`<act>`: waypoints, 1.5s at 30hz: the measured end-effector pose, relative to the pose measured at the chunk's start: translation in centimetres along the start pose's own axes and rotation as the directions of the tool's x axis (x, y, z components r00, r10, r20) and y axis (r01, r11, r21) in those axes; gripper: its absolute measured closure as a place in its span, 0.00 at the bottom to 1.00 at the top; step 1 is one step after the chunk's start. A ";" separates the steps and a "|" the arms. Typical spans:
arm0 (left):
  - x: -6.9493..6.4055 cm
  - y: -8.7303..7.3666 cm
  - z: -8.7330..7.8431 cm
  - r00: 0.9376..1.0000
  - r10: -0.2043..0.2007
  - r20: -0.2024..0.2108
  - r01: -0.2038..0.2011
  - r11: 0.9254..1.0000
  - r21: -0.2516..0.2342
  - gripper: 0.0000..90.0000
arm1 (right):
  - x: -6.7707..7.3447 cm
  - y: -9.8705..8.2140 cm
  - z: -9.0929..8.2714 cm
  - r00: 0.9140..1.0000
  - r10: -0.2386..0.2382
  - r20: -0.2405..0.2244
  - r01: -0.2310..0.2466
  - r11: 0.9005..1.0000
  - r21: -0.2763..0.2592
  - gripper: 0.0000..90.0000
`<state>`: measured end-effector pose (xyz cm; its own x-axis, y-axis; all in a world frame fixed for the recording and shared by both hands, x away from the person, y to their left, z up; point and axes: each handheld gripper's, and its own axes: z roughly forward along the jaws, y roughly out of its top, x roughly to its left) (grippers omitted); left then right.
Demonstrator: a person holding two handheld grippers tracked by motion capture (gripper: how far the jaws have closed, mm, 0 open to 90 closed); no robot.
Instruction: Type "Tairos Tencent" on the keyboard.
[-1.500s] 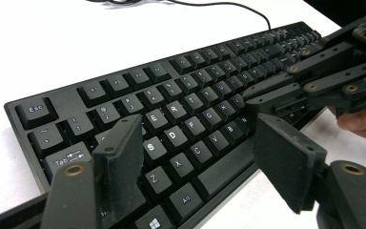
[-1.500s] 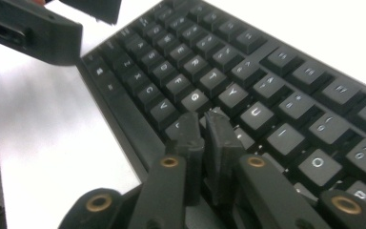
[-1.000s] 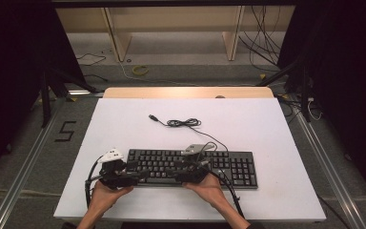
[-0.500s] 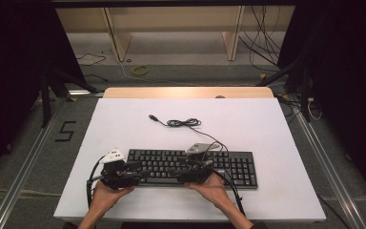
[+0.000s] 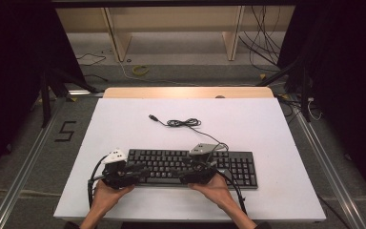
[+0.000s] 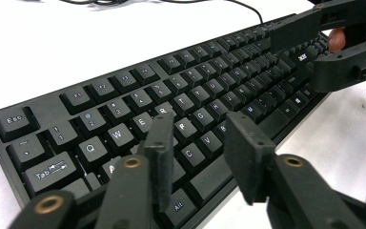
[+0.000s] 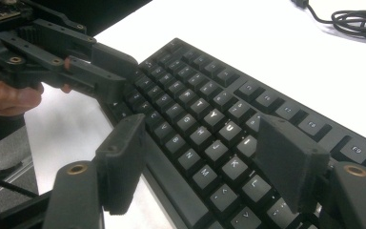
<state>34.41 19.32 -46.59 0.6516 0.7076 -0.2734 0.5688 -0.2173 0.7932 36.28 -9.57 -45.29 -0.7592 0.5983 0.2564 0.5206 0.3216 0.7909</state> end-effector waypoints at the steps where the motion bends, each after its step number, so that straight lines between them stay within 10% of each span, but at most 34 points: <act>1: 0.0 0.0 0.1 1.000 0.001 0.000 -0.001 1.000 -0.001 0.73 | 0.0 0.0 -0.1 1.000 0.000 -0.001 0.000 1.000 0.001 0.39; 16: -0.4 0.2 1.1 0.998 0.069 -0.013 -0.068 0.996 0.060 0.99 | -0.1 -0.2 -0.8 1.000 0.001 -0.001 -0.001 1.000 -0.011 0.37; 45: -0.4 0.1 2.9 0.997 0.077 -0.028 -0.072 0.988 0.138 0.99 | 0.0 -0.6 -1.1 1.000 -0.010 0.001 0.010 1.000 -0.011 0.35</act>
<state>35.73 17.06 -47.99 0.6788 0.7076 -0.1963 0.5844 -0.3587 0.7279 35.56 -10.53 -45.15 -0.7639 0.5959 0.2480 0.5087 0.3194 0.7995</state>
